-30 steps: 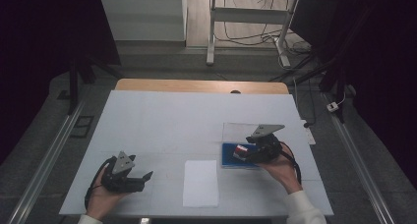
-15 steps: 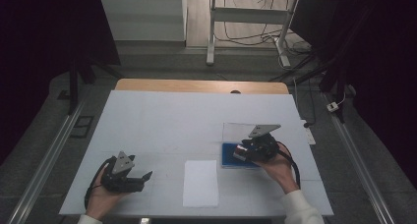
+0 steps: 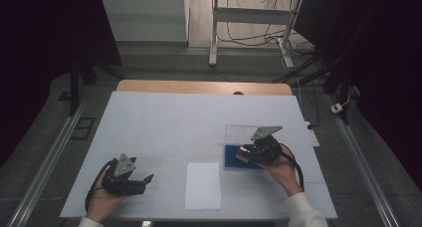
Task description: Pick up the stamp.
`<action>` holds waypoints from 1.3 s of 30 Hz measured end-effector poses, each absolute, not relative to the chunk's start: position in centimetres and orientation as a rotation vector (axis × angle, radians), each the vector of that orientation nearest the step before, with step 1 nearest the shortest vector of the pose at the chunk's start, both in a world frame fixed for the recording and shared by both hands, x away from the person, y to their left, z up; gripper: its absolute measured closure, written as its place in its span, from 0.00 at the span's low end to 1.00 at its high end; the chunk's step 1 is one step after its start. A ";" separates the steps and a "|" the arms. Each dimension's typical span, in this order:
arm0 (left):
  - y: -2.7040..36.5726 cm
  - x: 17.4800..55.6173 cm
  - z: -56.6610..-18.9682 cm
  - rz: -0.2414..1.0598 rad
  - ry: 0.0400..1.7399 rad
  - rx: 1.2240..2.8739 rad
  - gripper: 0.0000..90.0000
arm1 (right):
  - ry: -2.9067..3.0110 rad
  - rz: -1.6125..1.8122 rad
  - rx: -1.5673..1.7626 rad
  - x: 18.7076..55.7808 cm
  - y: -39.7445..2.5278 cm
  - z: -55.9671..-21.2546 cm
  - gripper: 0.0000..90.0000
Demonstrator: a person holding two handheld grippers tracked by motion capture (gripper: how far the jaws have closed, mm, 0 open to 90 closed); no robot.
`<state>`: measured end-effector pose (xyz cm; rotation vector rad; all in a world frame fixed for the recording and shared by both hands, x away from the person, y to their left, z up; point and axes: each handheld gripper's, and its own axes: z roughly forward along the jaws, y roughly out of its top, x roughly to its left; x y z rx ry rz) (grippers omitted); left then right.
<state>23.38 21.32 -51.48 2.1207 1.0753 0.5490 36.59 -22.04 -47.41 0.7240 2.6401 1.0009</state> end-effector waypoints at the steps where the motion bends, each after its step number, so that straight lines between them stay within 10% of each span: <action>1: 21.3 23.4 -51.5 0.549 1.075 2.122 0.19 | 2.640 1.000 0.723 36.6 -22.0 -47.4 0.76; 39: 21.3 23.5 -51.6 0.556 1.076 2.131 0.19 | 2.577 1.038 0.661 35.3 -22.3 -45.3 0.78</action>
